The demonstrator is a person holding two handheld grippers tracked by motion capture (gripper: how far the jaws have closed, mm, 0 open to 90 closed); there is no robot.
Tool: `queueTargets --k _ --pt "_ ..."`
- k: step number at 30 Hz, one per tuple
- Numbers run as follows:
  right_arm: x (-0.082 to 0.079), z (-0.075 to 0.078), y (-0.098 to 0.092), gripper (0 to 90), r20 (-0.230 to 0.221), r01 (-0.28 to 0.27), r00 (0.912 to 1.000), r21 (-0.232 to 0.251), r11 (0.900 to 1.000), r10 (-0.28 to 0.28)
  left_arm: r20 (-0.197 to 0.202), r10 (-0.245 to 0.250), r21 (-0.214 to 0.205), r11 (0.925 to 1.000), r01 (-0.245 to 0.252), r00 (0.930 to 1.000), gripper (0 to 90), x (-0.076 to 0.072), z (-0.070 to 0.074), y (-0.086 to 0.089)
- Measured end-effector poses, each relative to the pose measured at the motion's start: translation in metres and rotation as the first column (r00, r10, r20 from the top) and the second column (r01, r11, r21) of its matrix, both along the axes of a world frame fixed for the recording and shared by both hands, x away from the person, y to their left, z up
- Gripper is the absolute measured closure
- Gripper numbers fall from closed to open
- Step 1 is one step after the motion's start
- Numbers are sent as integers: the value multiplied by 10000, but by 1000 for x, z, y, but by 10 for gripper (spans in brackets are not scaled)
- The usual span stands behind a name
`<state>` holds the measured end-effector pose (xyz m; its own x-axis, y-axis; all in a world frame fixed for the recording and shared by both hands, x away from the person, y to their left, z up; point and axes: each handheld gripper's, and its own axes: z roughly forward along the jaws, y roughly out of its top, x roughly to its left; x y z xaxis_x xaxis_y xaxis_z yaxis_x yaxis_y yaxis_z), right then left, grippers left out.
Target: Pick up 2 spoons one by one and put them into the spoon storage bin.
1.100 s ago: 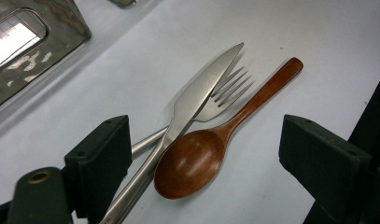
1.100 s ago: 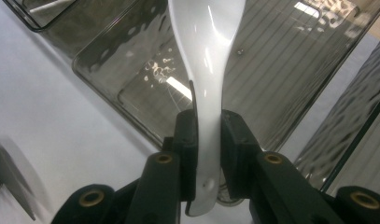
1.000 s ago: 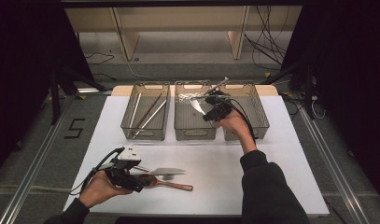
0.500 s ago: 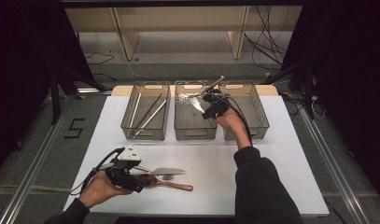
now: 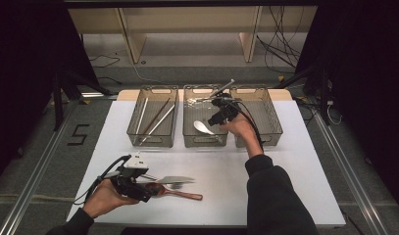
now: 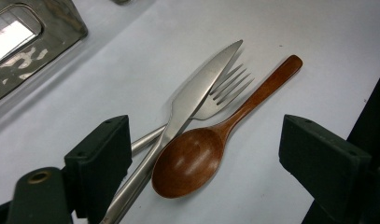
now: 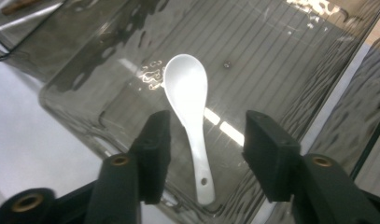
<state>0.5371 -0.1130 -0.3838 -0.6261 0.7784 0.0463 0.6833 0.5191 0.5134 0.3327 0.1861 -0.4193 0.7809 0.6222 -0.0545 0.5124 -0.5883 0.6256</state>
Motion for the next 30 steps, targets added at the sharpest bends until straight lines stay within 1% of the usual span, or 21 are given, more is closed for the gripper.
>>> queueTargets --k 3,4,10,14,18,21,22,24,25,26,27,29,30 --pt "-6 4 -3 440 154 -163 9998 109 9998 161 0 26 10 10000 -26 10000 165 0 0 0" --pt "-10 6 -5 434 194 -285 9994 196 9994 281 -18 5 23 10000 -5 10000 165 0 0 -1" --pt "-32 14 -16 383 533 -580 9971 550 9968 550 -33 -19 63 10000 19 10000 164 0 -1 -2" --pt "-50 18 -24 369 723 -843 9942 686 9941 793 -114 -33 153 9999 35 9999 163 1 -2 -2" --pt "-71 20 -32 366 913 -1210 9892 638 9906 1149 -140 -151 243 9996 154 9998 163 0 -3 -4" --pt "-86 20 -37 354 968 -1393 9865 725 9876 1320 -224 -349 372 9987 357 9991 165 -1 -4 -7" --pt "-92 20 -39 349 971 -1368 9868 709 9881 1296 -262 -387 368 9985 397 9989 165 -1 -4 -8" --pt "-101 19 -43 342 1036 -1439 9854 837 9861 1350 -291 -542 464 9974 555 9981 165 -2 -5 -10" --pt "-105 18 -45 340 1074 -1474 9847 895 9850 1375 -296 -533 451 9975 546 9981 166 -2 -5 -11" --pt "-109 17 -47 336 1107 -1475 9844 934 9847 1369 -329 -542 419 9976 556 9980 166 -2 -6 -12" --pt "-113 16 -49 334 1145 -1474 9841 979 9842 1360 -340 -609 512 9967 626 9976 166 -2 -6 -13" --pt "-120 14 -53 330 1208 -1476 9835 1081 9831 1344 -413 -682 514 9962 703 9968 166 -3 -8 -15" --pt "-124 13 -55 328 1223 -1447 9838 1143 9828 1307 -470 -777 606 9949 805 9959 167 -3 -8 -16"
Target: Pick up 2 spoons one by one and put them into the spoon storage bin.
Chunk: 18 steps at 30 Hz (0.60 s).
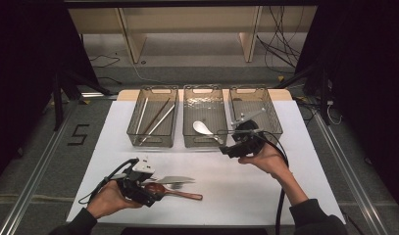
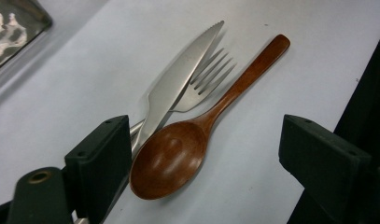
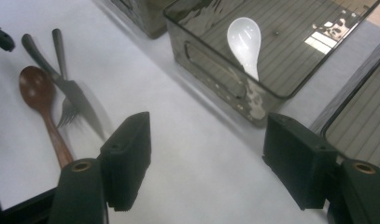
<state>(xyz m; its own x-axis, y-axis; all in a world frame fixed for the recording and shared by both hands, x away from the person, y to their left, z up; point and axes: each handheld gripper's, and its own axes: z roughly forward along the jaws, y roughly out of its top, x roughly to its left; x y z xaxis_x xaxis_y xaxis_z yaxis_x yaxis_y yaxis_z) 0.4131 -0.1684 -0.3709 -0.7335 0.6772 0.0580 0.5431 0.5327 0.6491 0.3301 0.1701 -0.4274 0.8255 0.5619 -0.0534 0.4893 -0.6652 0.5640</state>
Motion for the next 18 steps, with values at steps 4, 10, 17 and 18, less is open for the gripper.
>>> queueTargets --k 4,10,17,18 --pt "-14 -3 -7 326 69 -35 10000 70 10000 34 10 -225 169 9996 225 9997 173 -1 -2 -6" --pt "-34 -5 -18 319 190 -13 9998 336 9994 6 -155 -450 357 9983 455 9989 190 1 -5 -11" --pt "-54 -12 -31 304 326 149 9993 601 9981 -169 -260 -710 561 9958 724 9971 198 3 -7 -17" --pt "-57 -14 -33 300 287 173 9994 611 9980 -191 -276 -728 565 9956 743 9970 199 4 -7 -18"
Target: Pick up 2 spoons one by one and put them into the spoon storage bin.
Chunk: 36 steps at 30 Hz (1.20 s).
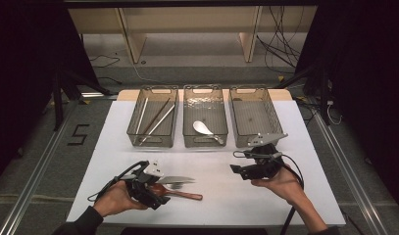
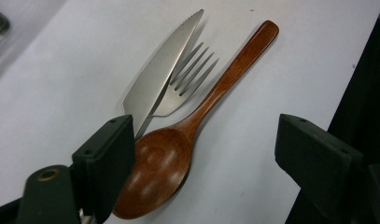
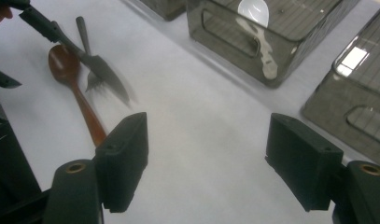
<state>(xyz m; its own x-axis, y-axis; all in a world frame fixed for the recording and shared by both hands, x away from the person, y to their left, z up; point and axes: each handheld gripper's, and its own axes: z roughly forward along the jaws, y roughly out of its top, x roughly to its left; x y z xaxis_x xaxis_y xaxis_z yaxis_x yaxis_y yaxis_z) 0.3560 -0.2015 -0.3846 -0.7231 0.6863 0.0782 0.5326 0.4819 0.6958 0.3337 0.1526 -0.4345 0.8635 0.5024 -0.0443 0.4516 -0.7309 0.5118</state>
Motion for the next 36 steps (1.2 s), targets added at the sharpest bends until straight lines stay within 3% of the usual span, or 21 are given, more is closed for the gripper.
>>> queueTargets --k 11,20,31,36 --pt "-21 -10 -13 297 -166 85 9998 -50 10000 -86 -203 -499 467 9976 509 9985 254 5 -3 -10" --pt "-34 -16 -18 291 -148 194 9997 110 9998 -192 -578 -1004 1139 9878 1065 9933 365 10 -8 -19" --pt "-39 -17 -17 292 -211 32 9998 90 10000 -30 -714 -1455 1699 9731 1557 9868 477 20 -18 -29" --pt "-39 -18 -17 292 -242 -20 9997 36 10000 21 -703 -1553 1704 9714 1652 9854 507 23 -21 -33"
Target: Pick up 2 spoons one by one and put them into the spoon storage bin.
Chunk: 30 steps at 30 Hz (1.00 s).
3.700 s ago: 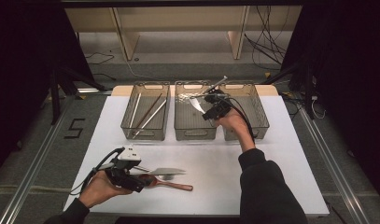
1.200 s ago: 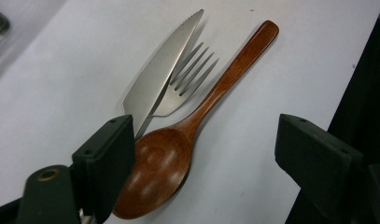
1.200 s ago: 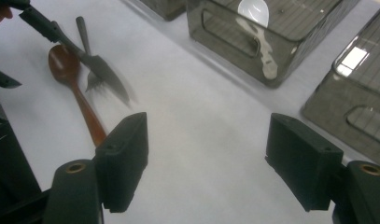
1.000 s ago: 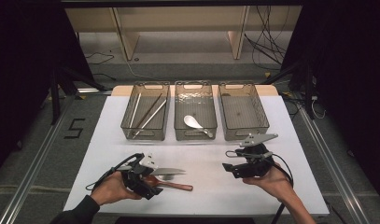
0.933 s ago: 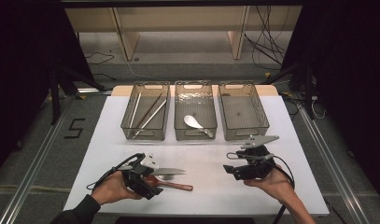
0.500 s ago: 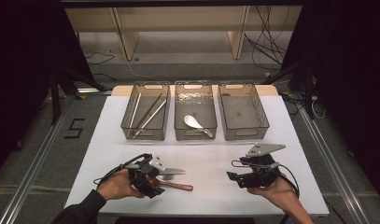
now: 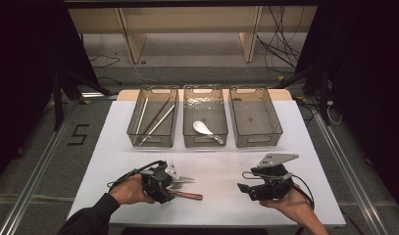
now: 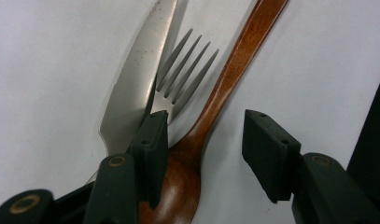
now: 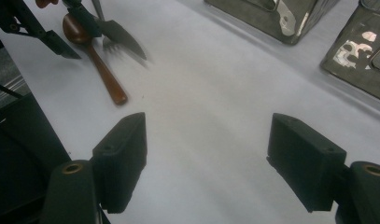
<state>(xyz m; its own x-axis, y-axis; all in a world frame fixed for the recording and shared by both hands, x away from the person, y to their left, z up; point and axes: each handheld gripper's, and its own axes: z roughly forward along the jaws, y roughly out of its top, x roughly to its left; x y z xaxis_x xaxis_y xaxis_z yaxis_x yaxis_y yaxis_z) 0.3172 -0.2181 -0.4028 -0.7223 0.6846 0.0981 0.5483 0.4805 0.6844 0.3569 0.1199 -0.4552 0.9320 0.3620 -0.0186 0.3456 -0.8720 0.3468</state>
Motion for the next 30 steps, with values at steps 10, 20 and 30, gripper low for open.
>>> queueTargets --k 10,20,30 --pt "0 0 1 292 -50 -88 9999 -44 10000 88 -139 -515 513 9973 522 9986 570 1 -5 -6" --pt "0 -1 1 295 -119 -156 9998 -80 9998 155 -343 -799 1067 9908 832 9962 690 -3 -5 -8" --pt "1 0 0 300 -105 -142 9998 -77 9999 142 -279 -1294 1272 9831 1319 9912 771 -6 -4 -11"
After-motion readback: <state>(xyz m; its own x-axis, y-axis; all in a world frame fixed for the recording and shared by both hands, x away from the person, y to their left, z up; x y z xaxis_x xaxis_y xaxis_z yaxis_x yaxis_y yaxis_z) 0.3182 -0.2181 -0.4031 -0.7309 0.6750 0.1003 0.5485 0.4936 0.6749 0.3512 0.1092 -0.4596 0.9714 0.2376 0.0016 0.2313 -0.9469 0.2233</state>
